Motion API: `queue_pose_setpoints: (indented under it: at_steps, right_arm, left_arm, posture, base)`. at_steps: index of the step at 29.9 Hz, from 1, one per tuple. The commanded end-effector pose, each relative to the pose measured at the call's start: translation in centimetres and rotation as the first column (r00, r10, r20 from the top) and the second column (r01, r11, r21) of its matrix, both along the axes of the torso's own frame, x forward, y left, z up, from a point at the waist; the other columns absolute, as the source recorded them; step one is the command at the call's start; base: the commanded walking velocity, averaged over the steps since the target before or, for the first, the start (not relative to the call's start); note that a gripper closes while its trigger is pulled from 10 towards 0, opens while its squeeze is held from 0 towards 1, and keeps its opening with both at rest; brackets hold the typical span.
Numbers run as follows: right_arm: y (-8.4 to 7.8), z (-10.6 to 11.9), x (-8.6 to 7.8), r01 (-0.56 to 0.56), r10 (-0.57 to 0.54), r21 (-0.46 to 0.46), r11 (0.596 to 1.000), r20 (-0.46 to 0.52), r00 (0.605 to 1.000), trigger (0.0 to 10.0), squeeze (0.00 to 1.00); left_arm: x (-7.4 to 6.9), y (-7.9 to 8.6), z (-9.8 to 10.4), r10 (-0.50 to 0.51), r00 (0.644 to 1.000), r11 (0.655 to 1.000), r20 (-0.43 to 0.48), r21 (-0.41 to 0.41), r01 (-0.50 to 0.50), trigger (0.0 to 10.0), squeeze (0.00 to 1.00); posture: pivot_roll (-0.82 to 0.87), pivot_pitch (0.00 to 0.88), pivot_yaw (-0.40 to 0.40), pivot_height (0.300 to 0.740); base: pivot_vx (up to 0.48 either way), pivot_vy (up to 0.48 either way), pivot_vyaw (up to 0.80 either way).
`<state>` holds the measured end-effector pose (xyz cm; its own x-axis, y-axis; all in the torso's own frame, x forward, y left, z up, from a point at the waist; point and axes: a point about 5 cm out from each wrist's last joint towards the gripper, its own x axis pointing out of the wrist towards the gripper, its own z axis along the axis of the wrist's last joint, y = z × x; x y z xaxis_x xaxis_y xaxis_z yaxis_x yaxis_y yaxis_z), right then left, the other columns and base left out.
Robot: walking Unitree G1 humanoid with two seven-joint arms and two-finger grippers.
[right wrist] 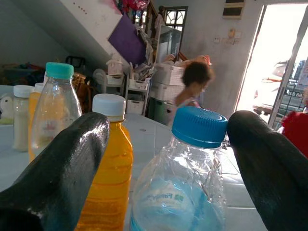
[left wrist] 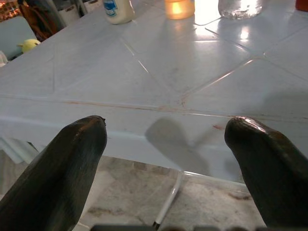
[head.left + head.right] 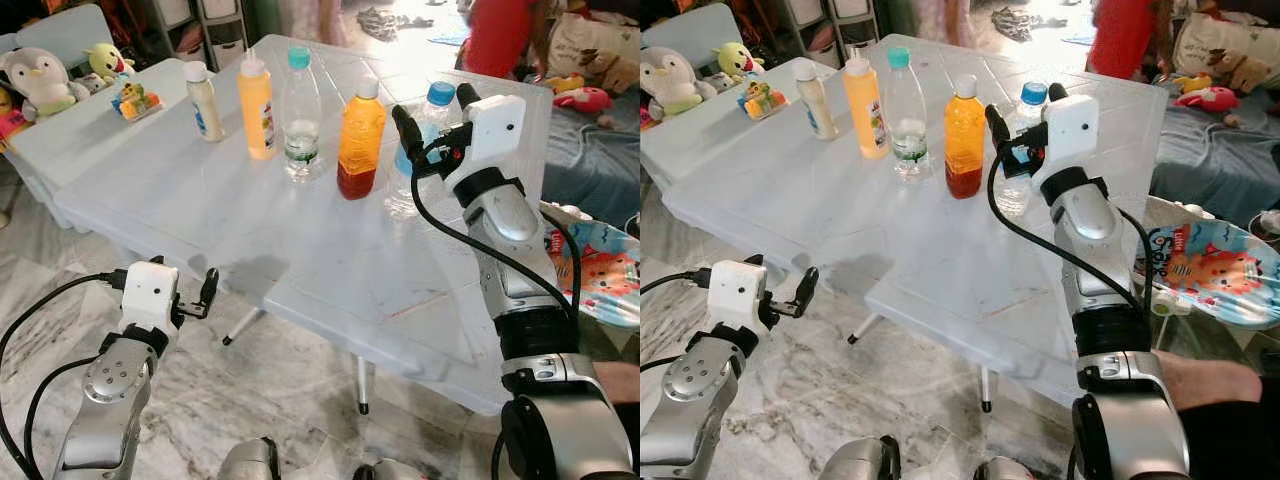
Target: Restocking fridge
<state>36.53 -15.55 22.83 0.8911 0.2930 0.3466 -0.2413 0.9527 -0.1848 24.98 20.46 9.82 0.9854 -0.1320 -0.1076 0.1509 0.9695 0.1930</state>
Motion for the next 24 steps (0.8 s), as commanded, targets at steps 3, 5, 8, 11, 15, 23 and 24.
queue_pose_setpoints:
  at_steps: [3, 5, 8, 11, 15, 23, 24]
  right_arm:
    - [-0.8, 0.8, 0.6, 0.012, -0.012, 0.024, 1.000, 0.006, 1.000, 0.0, 0.00]
    - [-1.0, 0.6, 0.8, 0.000, 0.001, 0.027, 1.000, -0.016, 1.000, 0.0, 0.00]
    - [-1.3, 0.9, 1.4, 0.002, -0.002, -0.004, 1.000, -0.032, 0.999, 0.0, 0.00]
    - [-1.5, 1.3, 1.8, 0.003, -0.003, -0.017, 1.000, -0.036, 0.999, 0.0, 0.00]
    - [-1.6, 1.7, 2.3, -0.001, -0.001, -0.031, 1.000, -0.055, 0.998, 0.0, 0.00]
    - [-1.6, 2.2, 2.6, -0.015, 0.012, -0.058, 0.998, -0.038, 0.999, 0.0, 0.00]
    - [-1.5, 2.3, 2.6, -0.017, 0.014, -0.060, 0.998, -0.037, 0.999, 0.0, 0.00]
  left_arm:
    - [-0.3, 0.2, 0.1, -0.006, 1.000, 1.000, -0.011, 0.016, 0.006, 10.0, 0.00]
    - [-0.3, 0.1, 0.0, -0.006, 1.000, 1.000, -0.015, 0.016, 0.006, 10.0, 0.00]
    - [-0.5, 0.1, -0.2, -0.006, 1.000, 1.000, -0.024, 0.018, 0.006, 10.0, 0.00]
    - [-0.6, 0.2, -0.3, -0.005, 1.000, 1.000, -0.028, 0.019, 0.006, 10.0, 0.00]
    - [-0.6, 0.2, -0.3, -0.001, 1.000, 1.000, -0.031, 0.019, 0.002, 10.0, 0.00]
    - [-0.7, 0.0, -0.4, -0.004, 0.999, 1.000, -0.035, 0.018, 0.005, 10.0, 0.00]
    - [-0.7, 0.0, -0.4, -0.004, 0.999, 1.000, -0.036, 0.018, 0.004, 10.0, 0.00]
  posture:
    - [0.12, 0.138, 0.034, 0.740]
    - [0.13, 0.143, 0.032, 0.740]
    - [0.13, 0.145, 0.033, 0.740]
    - [0.13, 0.144, 0.030, 0.740]
    - [0.13, 0.145, 0.028, 0.740]
    - [0.12, 0.142, 0.025, 0.740]
    - [0.12, 0.142, 0.025, 0.740]
  base:
    - [0.000, 0.000, 0.00]
    - [0.000, 0.000, 0.00]
    - [0.000, 0.000, 0.00]
    - [0.000, 0.000, 0.00]
    - [0.000, 0.000, 0.00]
    - [0.000, 0.000, 0.00]
    - [0.000, 0.000, 0.00]
